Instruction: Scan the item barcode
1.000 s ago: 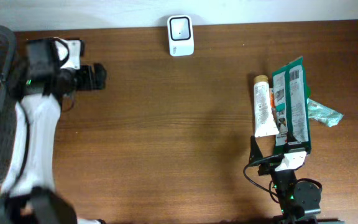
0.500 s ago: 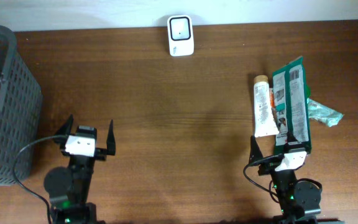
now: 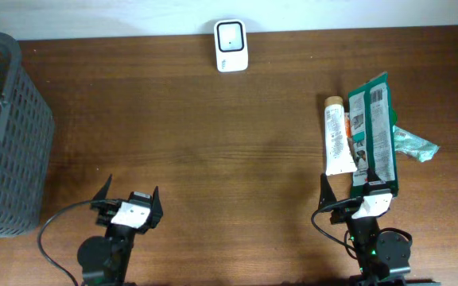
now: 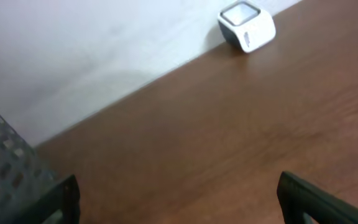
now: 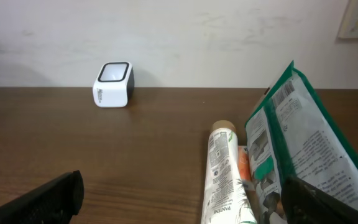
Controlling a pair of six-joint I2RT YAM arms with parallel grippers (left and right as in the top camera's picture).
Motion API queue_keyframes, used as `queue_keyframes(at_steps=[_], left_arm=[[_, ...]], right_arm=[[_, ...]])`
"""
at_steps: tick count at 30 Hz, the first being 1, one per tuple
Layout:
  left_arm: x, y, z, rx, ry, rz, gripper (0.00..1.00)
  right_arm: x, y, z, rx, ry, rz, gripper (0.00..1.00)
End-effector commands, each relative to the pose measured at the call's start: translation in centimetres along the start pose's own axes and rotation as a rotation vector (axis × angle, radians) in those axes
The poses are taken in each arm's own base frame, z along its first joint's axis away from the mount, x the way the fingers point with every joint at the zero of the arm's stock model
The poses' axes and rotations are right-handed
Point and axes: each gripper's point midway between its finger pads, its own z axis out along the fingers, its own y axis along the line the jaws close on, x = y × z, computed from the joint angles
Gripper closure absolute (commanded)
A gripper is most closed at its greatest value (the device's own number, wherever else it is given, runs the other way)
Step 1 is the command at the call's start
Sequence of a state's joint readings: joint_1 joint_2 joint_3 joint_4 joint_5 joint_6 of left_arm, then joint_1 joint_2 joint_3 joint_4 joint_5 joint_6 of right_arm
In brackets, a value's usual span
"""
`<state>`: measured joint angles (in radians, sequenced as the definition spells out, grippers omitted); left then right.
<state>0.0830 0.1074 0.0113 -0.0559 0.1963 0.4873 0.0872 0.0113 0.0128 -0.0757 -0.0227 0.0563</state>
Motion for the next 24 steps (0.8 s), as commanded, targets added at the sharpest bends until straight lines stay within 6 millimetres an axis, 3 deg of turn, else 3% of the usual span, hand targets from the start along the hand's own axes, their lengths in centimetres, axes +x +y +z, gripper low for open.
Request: queue_keyframes(at_steps=[1,24], left_arm=[[-1.31,0.78,-0.55,-0.047,-0.056,0.071,0.01],[-1.67,0.90,-0.68,-0.054,-0.072,0.074,0.01]], right_arm=[[0.31,0.00,0.02,0.002,0.005,0.004,0.02],[0.31,0.00,0.02,0.002,0.005,0.004,0.02]])
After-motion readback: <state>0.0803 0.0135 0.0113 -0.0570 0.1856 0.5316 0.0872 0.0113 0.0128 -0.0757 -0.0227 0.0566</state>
